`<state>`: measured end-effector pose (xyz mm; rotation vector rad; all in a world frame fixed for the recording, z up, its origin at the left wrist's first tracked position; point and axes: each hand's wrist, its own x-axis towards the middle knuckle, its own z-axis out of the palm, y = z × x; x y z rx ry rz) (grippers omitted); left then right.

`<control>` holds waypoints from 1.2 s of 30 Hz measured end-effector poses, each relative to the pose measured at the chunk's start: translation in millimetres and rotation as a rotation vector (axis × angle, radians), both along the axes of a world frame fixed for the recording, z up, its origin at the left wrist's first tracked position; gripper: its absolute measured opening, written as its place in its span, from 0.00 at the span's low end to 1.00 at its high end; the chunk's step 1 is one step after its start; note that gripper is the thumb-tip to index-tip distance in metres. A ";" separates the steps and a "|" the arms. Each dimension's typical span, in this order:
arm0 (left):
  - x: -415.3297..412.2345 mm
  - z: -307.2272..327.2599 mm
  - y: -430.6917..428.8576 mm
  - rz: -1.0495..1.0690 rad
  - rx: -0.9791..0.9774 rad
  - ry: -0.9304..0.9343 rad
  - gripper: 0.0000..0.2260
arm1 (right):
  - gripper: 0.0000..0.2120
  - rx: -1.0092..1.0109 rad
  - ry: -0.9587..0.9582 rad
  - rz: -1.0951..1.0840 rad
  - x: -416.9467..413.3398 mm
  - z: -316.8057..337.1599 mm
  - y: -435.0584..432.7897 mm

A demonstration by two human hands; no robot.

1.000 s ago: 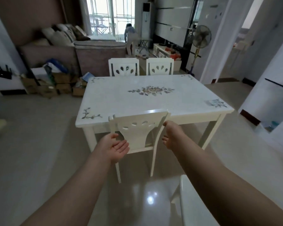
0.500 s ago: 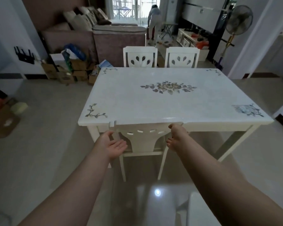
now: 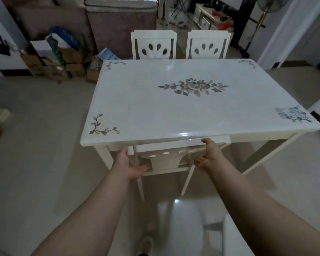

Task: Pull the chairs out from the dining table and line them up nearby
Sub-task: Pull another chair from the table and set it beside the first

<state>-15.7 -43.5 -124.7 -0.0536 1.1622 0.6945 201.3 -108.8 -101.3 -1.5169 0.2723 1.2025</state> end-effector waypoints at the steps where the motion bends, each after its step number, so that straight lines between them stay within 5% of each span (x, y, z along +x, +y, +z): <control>1: -0.2 -7.4 7.9 -0.007 -0.012 0.013 0.27 | 0.26 0.002 -0.002 -0.011 0.4 -4.0 6.0; 4: 0.1 -22.5 27.8 0.019 -0.009 0.003 0.23 | 0.15 -0.023 0.009 -0.039 2.6 -15.1 22.2; 10: 0.1 -43.4 54.6 -0.021 -0.042 -0.030 0.10 | 0.11 -0.063 0.019 -0.098 4.0 -28.4 47.6; 36: 1.3 -72.1 65.4 -0.092 -0.041 -0.110 0.03 | 0.05 -0.016 -0.003 -0.304 0.9 -42.7 68.6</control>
